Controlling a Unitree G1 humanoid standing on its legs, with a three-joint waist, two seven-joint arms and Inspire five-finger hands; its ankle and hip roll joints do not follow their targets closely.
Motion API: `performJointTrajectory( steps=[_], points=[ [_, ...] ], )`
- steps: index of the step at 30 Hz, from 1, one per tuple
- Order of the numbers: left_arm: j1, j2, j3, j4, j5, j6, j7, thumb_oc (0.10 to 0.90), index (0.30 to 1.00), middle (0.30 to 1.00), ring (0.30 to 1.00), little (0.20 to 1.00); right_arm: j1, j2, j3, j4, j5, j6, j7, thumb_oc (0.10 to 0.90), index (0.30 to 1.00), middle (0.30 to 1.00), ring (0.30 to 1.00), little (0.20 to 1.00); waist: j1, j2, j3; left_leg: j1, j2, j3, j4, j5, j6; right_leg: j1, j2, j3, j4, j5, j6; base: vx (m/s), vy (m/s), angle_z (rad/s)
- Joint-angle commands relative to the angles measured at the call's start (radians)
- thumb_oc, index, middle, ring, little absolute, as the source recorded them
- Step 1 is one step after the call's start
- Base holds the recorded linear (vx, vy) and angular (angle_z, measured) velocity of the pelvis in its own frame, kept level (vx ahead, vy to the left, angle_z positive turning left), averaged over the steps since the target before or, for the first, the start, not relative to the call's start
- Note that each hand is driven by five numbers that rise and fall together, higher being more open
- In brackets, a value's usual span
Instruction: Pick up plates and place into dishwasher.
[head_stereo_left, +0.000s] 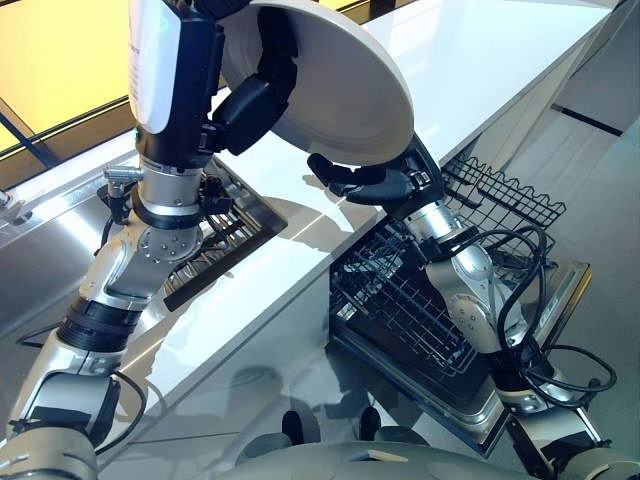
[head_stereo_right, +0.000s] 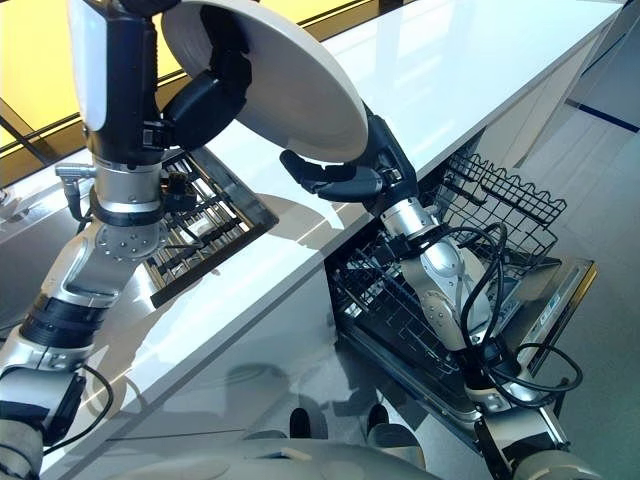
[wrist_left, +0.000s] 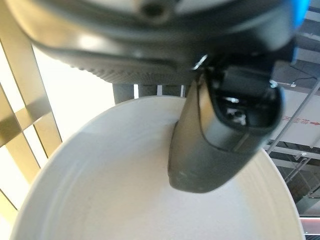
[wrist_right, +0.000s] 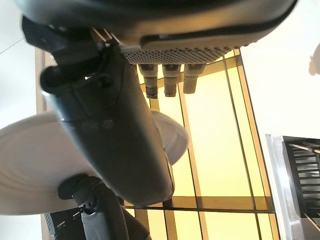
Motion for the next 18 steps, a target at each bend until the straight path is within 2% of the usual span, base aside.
performJointTrajectory(
  steps=[1,4,9,10,11,12,18],
  points=[
    [-0.123,-0.001,-0.005,0.008,-0.042,-0.001,0.019,0.100,0.300,0.300,0.300,0.200,-0.127,0.054,-0.033,-0.116,0.005,-0.132,-0.019,0.800,0.900,0.900,0.900,0.900,0.000,-0.017,-0.115,0.024,-0.067,0.020,0.002,-0.126,0.030,0.006,0.047,-0.021,0.067,-0.104,0.029,0.00,0.000,0.00],
    [-0.117,-0.009,-0.010,0.008,-0.050,0.008,0.007,0.100,0.300,0.300,0.300,0.200,-0.134,0.056,-0.043,-0.122,-0.028,-0.163,-0.050,0.800,0.900,0.900,0.900,0.900,0.000,-0.017,-0.113,0.025,-0.067,0.020,0.002,-0.127,0.031,0.007,0.046,-0.020,0.066,-0.103,0.030,0.00,0.000,0.00],
    [-0.105,-0.022,-0.012,0.019,-0.051,0.002,-0.006,0.100,0.300,0.300,0.300,0.200,-0.139,0.056,-0.059,-0.132,-0.017,-0.159,-0.044,0.800,0.900,0.900,0.900,0.900,-0.002,-0.017,-0.113,0.025,-0.069,0.018,0.002,-0.127,0.034,0.005,0.047,-0.016,0.067,-0.101,0.030,0.00,0.000,0.00],
    [-0.101,-0.025,-0.011,0.018,-0.053,-0.001,-0.012,0.100,0.300,0.300,0.300,0.200,-0.138,0.057,-0.057,-0.132,-0.021,-0.156,-0.043,0.729,0.839,0.839,0.839,0.829,-0.001,-0.017,-0.113,0.025,-0.069,0.019,0.002,-0.127,0.034,0.004,0.046,-0.016,0.067,-0.101,0.030,0.00,0.000,0.00],
    [-0.101,-0.025,-0.014,0.017,-0.059,-0.002,-0.016,0.100,0.300,0.300,0.300,0.200,-0.136,0.056,-0.053,-0.130,-0.016,-0.155,-0.042,0.317,0.486,0.486,0.486,0.417,-0.001,-0.016,-0.114,0.025,-0.069,0.019,0.002,-0.128,0.034,0.005,0.045,-0.017,0.067,-0.100,0.031,0.00,0.000,0.00],
    [-0.099,-0.028,-0.014,0.015,-0.058,-0.001,-0.019,0.100,0.300,0.300,0.300,0.200,-0.135,0.057,-0.052,-0.129,-0.017,-0.157,-0.042,0.116,0.314,0.314,0.314,0.216,-0.001,-0.016,-0.114,0.025,-0.069,0.019,0.002,-0.128,0.034,0.005,0.045,-0.017,0.067,-0.100,0.031,0.00,0.000,0.00],
    [-0.089,-0.040,-0.023,0.019,-0.073,0.013,-0.040,0.100,0.300,0.300,0.300,0.200,-0.132,0.063,-0.050,-0.126,-0.024,-0.183,-0.053,0.100,0.300,0.300,0.300,0.200,0.002,-0.017,-0.112,0.025,-0.071,0.017,0.002,-0.128,0.036,0.006,0.044,-0.020,0.066,-0.100,0.031,0.00,0.000,0.00]
  ],
)
